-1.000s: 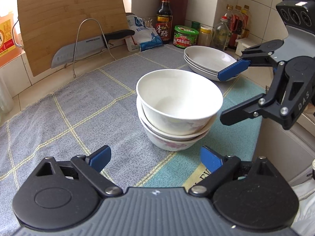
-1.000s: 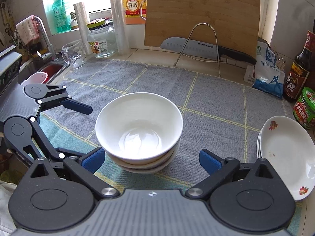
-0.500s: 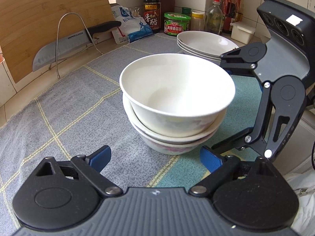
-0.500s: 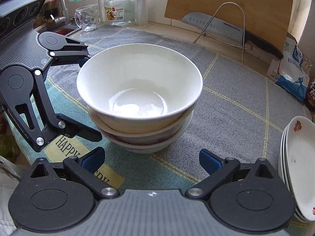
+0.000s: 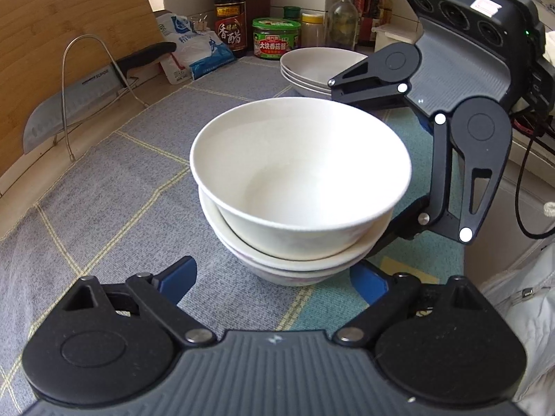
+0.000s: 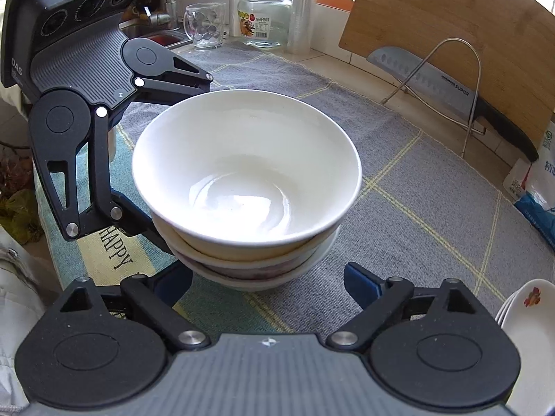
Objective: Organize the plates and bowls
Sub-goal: 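Grasp the bowl stack rim with the left gripper while the right gripper holds it, then carry the bowl stack with both grippers and lower it onto the plate stack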
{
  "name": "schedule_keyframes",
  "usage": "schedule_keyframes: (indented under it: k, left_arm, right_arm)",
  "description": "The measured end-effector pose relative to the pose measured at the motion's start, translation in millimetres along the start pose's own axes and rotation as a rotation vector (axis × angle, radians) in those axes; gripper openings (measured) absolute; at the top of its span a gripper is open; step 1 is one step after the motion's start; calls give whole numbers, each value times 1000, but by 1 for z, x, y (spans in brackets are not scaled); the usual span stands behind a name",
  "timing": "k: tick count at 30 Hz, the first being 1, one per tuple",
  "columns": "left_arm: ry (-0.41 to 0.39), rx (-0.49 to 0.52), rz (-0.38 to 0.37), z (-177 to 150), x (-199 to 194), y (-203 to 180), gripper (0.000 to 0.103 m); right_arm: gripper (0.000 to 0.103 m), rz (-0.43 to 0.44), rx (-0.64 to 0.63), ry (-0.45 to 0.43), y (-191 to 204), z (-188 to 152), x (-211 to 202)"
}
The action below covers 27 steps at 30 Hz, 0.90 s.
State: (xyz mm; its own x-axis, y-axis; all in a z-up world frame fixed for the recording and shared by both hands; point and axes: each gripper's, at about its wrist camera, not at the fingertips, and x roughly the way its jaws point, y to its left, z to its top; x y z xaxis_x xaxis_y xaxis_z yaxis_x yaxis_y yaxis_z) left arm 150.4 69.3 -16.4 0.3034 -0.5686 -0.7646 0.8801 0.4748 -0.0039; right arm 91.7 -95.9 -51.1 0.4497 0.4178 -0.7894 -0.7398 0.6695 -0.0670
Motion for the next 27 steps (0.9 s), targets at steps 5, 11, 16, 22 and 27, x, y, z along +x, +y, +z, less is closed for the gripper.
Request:
schedule_keyframes:
  k: [5, 11, 16, 22, 27]
  left_arm:
    - [11, 65, -64, 5, 1, 2, 84]
    - [20, 119, -115, 7, 0, 3, 76]
    - [31, 140, -149, 10, 5, 7, 77]
    - [38, 156, -182, 12, 9, 12, 81]
    - [36, 171, -204, 13, 12, 15, 83]
  right_arm:
    - [83, 57, -22, 0, -1, 2, -1]
    - [80, 91, -43, 4, -5, 4, -1]
    - [80, 123, -47, 8, -10, 4, 1]
    - [81, 157, -64, 17, -14, 6, 4]
    - [82, 182, -69, 23, -16, 8, 6]
